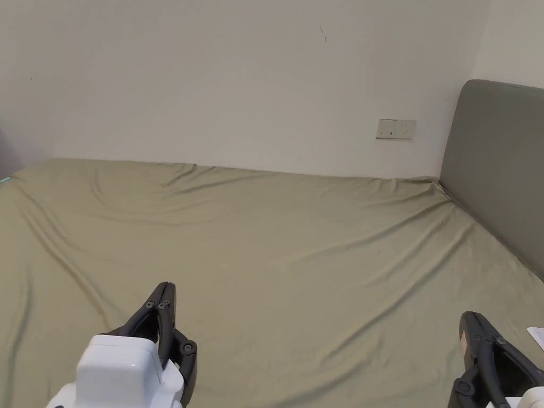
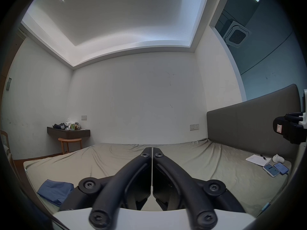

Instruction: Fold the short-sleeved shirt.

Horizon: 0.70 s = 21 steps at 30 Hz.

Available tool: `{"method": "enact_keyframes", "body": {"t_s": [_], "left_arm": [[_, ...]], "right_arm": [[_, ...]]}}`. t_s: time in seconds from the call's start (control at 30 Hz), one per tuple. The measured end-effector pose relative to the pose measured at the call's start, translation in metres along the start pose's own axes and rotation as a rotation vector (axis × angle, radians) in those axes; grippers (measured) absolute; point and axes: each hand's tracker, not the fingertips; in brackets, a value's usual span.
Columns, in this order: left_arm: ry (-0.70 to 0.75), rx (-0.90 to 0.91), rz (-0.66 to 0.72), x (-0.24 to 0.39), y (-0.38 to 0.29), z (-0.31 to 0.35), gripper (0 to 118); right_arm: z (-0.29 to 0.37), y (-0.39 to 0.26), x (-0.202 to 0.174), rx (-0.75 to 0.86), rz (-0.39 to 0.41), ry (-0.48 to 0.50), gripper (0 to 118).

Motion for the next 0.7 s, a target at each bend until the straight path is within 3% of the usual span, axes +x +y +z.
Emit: {"method": "enact_keyframes", "body": {"t_s": [0.3, 0.37, 0.43, 0.47, 0.5, 0.57, 0.6, 0.7], "left_arm": [[0.000, -0.006, 0.008, 0.0003, -0.0018, 0.0004, 2], [0.000, -0.001, 0.012, 0.0005, -0.0025, 0.0009, 19], [-0.007, -0.005, 0.020, 0.0000, -0.0022, 0.0006, 41], [-0.006, -0.005, 0.021, 0.0003, -0.0023, 0.0005, 51], [-0.001, -0.005, 0.020, 0.0009, -0.0025, 0.0004, 65], [0.004, -0.008, 0.015, 0.0003, -0.0031, 0.0001, 85], [0.003, -0.010, 0.014, 0.0002, -0.0033, 0.0000, 98], [0.001, -0.008, 0.014, -0.0002, -0.0035, 0.0003, 118]], "right_arm": [[0.0004, -0.0017, -0.0007, -0.001, 0.003, -0.003, 3], [0.0009, -0.0015, -0.0012, 0.001, 0.005, -0.004, 6], [0.0008, -0.0021, -0.0011, 0.003, 0.003, -0.006, 26], [0.0007, -0.0023, -0.0009, 0.005, -0.002, -0.010, 45], [0.0007, -0.0024, -0.0008, 0.006, -0.008, -0.014, 75], [0.0002, -0.0028, 0.0003, 0.005, -0.025, -0.024, 118], [0.0002, -0.0030, 0.0011, 0.005, -0.032, -0.029, 118], [0.0071, 0.0011, 0.0055, 0.028, -0.058, -0.029, 118]]}}
